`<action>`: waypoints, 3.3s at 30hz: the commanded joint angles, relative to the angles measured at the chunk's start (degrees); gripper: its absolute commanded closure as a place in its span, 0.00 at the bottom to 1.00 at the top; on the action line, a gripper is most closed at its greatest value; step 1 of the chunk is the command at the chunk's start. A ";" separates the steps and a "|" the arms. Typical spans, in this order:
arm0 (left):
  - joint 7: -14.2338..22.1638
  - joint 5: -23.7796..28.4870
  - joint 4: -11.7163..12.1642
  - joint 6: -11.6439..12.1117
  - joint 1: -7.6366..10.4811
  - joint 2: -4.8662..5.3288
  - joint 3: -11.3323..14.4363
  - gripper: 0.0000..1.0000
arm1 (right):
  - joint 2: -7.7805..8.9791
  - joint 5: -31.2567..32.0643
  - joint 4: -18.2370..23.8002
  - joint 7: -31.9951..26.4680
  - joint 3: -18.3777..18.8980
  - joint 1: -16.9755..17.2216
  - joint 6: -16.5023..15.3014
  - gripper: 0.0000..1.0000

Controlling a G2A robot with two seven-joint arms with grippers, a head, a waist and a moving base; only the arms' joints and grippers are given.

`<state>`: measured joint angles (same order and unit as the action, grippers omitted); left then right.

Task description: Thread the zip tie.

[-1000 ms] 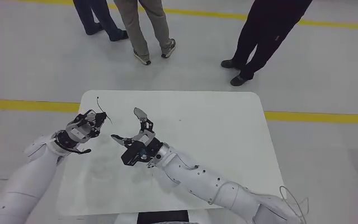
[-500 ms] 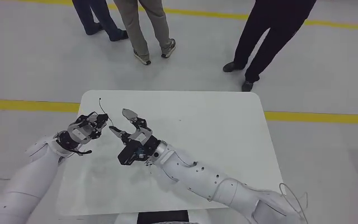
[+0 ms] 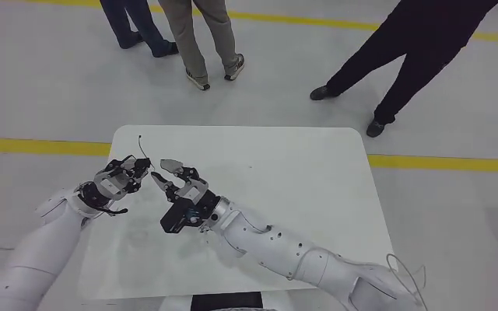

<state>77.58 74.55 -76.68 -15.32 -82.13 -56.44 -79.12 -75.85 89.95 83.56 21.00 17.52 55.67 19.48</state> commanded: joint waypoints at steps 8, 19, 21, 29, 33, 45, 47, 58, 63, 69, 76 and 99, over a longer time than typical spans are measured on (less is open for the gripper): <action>0.00 0.00 0.00 0.00 0.00 0.00 0.00 1.00 | -0.38 0.00 -0.40 -0.13 -1.67 -1.23 0.00 0.73; 0.00 0.00 0.00 0.00 0.00 0.00 0.00 1.00 | -0.53 0.00 -0.47 0.74 -0.67 -0.69 0.00 0.85; 0.00 0.00 0.00 0.00 0.00 0.00 0.00 1.00 | -0.53 0.00 -0.50 0.84 -0.63 -0.67 0.00 0.87; 0.00 0.00 0.00 0.00 0.00 0.00 0.00 1.00 | -0.49 0.00 -0.57 0.48 -0.48 -0.54 0.00 0.88; 0.00 0.00 0.00 0.00 0.00 0.00 0.00 1.00 | -0.42 0.00 -0.57 0.46 -0.17 -0.39 0.00 0.97; 0.00 0.00 0.00 0.00 0.00 0.00 0.00 1.00 | -0.01 0.00 -0.56 0.11 0.56 -0.01 0.00 1.00; 0.00 0.00 0.00 0.00 0.00 0.00 0.00 1.00 | 0.12 0.00 -0.55 0.01 0.75 0.14 0.00 1.00; 0.00 0.00 0.00 0.00 0.00 0.00 0.00 1.00 | 1.12 0.00 -0.38 -0.64 2.25 1.60 0.00 1.00; 0.00 0.00 0.00 0.00 0.00 0.00 0.00 1.00 | 1.64 0.00 -0.11 -1.14 3.67 2.95 0.00 1.00; 0.00 0.00 0.00 0.00 0.00 0.00 0.00 1.00 | 2.25 0.00 0.26 -1.46 5.12 4.41 0.00 1.00; 0.00 0.00 0.00 0.00 0.00 0.00 0.00 1.00 | 2.97 0.00 0.77 -1.99 5.81 5.25 0.00 1.00; 0.00 0.00 0.00 0.00 0.00 0.00 0.00 1.00 | 4.13 0.00 1.69 -2.83 6.21 6.16 0.00 1.00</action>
<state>77.58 74.55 -76.68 -15.32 -82.13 -56.44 -79.12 -71.74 89.95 85.22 18.19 23.73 61.81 19.48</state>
